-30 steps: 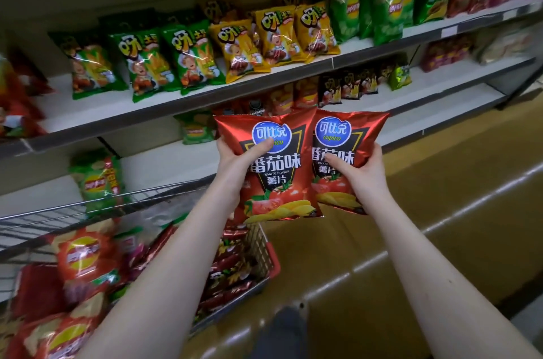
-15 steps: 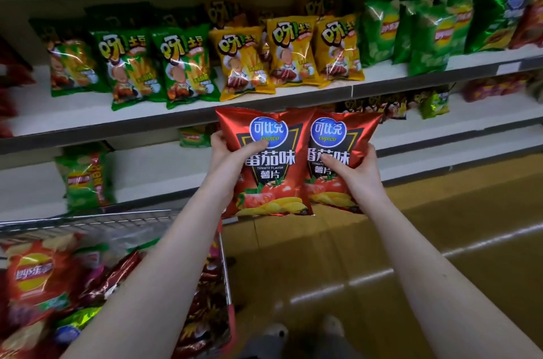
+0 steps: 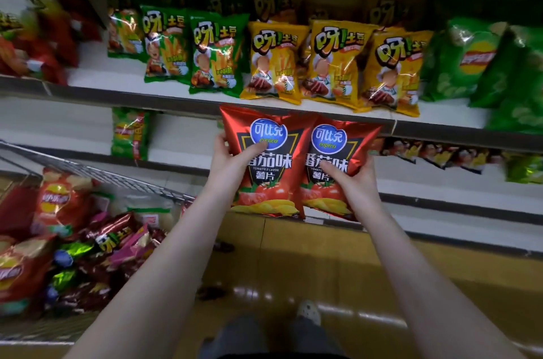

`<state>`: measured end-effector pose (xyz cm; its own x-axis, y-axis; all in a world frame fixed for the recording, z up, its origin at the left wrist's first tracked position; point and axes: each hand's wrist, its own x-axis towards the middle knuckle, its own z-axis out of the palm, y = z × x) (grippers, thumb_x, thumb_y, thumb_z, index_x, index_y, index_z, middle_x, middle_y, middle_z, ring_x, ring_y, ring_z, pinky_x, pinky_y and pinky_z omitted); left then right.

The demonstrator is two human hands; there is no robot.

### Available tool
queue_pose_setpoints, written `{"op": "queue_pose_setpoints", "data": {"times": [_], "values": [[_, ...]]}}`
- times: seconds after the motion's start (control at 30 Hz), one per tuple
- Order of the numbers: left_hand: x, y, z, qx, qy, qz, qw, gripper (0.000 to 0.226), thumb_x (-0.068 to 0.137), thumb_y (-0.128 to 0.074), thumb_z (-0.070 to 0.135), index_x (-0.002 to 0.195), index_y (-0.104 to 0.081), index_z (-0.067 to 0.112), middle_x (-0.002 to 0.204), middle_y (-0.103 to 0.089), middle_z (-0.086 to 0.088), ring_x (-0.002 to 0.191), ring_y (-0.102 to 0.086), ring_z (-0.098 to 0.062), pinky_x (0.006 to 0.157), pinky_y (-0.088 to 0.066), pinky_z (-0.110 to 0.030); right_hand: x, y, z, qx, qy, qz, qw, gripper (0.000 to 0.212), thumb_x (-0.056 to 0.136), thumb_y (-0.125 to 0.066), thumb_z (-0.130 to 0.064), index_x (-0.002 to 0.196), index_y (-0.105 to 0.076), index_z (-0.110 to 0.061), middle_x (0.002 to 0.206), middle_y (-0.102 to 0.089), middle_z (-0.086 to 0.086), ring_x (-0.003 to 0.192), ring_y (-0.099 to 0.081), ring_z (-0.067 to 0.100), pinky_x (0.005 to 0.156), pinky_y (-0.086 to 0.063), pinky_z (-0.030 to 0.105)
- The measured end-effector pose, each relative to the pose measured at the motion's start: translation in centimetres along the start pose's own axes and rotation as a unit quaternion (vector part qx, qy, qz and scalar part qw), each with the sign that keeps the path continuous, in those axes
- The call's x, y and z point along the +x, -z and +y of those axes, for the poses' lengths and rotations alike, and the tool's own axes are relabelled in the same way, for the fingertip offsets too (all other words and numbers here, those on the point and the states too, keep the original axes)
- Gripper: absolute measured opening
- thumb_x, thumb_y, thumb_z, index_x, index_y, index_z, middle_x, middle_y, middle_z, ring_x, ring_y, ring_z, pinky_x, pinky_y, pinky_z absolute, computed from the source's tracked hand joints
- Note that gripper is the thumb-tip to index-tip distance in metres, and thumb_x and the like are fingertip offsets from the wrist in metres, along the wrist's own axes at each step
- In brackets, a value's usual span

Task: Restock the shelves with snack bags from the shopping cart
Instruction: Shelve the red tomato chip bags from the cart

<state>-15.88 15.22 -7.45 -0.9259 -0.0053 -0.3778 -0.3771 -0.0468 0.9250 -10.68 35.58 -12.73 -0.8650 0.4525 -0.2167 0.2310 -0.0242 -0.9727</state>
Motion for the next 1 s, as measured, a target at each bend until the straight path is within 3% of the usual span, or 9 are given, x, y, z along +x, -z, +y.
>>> {"op": "queue_pose_setpoints", "data": {"times": [0.17, 0.3, 0.37, 0.53, 0.77, 0.87, 1.0], "values": [[0.0, 0.3, -2.0, 0.003, 0.015, 0.036, 0.999, 0.052, 0.080, -0.074, 0.019, 0.120, -0.041, 0.014, 0.101, -0.067, -0.006, 0.082, -0.071, -0.018, 0.064, -0.058, -0.028, 1.8, -0.9, 2.4, -0.015, -0.030, -0.039, 0.999, 0.073, 0.069, -0.083, -0.023, 0.127, -0.039, -0.019, 0.109, -0.063, -0.005, 0.096, -0.063, 0.011, 0.082, -0.052, 0.028], [2.0, 0.1, -4.0, -0.007, 0.018, 0.068, 0.998, 0.045, 0.081, -0.072, 0.011, 0.116, -0.044, 0.011, 0.092, -0.065, -0.001, 0.065, -0.069, -0.004, 0.054, -0.054, -0.019, 3.7, -1.9, 5.0, -0.017, -0.055, -0.056, 0.997, 0.074, 0.070, -0.082, -0.020, 0.129, -0.037, -0.016, 0.108, -0.062, -0.004, 0.096, -0.063, 0.011, 0.081, -0.052, 0.028], [3.5, -0.1, -5.3, -0.014, 0.025, 0.076, 0.997, 0.044, 0.082, -0.072, 0.011, 0.116, -0.045, 0.012, 0.093, -0.066, -0.001, 0.069, -0.069, -0.007, 0.055, -0.054, -0.018, 4.9, -2.4, 6.4, -0.027, -0.060, -0.056, 0.996, 0.073, 0.070, -0.081, -0.021, 0.127, -0.037, -0.018, 0.108, -0.062, -0.005, 0.097, -0.063, 0.011, 0.078, -0.052, 0.025], [8.4, -0.6, -10.0, -0.028, 0.034, 0.100, 0.994, 0.044, 0.082, -0.071, 0.013, 0.118, -0.046, 0.015, 0.094, -0.067, 0.000, 0.077, -0.069, -0.011, 0.059, -0.055, -0.020, 8.9, -4.2, 11.1, -0.044, -0.068, -0.051, 0.995, 0.082, 0.067, -0.083, -0.027, 0.133, -0.036, -0.017, 0.117, -0.062, -0.001, 0.104, -0.063, 0.019, 0.091, -0.052, 0.040], [18.0, -1.6, -17.4, -0.048, 0.005, 0.112, 0.993, 0.047, 0.081, -0.072, 0.016, 0.122, -0.049, 0.013, 0.101, -0.070, -0.006, 0.083, -0.070, -0.016, 0.062, -0.056, -0.023, 16.6, -7.0, 19.1, -0.045, -0.021, -0.026, 0.998, 0.075, 0.070, -0.082, -0.021, 0.130, -0.038, -0.014, 0.107, -0.061, -0.006, 0.097, -0.063, 0.010, 0.074, -0.051, 0.017], [22.9, -2.7, -21.1, -0.063, -0.016, 0.124, 0.990, 0.046, 0.077, -0.073, 0.017, 0.118, -0.052, 0.014, 0.100, -0.071, -0.008, 0.088, -0.071, -0.025, 0.072, -0.058, -0.037, 21.1, -8.0, 23.5, -0.033, 0.022, -0.016, 0.999, 0.074, 0.067, -0.084, -0.019, 0.127, -0.043, -0.010, 0.114, -0.065, 0.004, 0.101, -0.065, 0.016, 0.091, -0.053, 0.037], [28.7, -3.5, -25.1, -0.077, -0.060, 0.107, 0.989, 0.038, 0.077, -0.072, 0.015, 0.111, -0.054, 0.012, 0.099, -0.071, -0.011, 0.087, -0.070, -0.027, 0.075, -0.057, -0.041, 26.1, -8.8, 28.2, -0.034, 0.071, -0.007, 0.997, 0.096, 0.050, -0.089, -0.048, 0.130, -0.047, -0.014, 0.114, -0.068, 0.000, 0.102, -0.066, 0.014, 0.094, -0.052, 0.043]]}}
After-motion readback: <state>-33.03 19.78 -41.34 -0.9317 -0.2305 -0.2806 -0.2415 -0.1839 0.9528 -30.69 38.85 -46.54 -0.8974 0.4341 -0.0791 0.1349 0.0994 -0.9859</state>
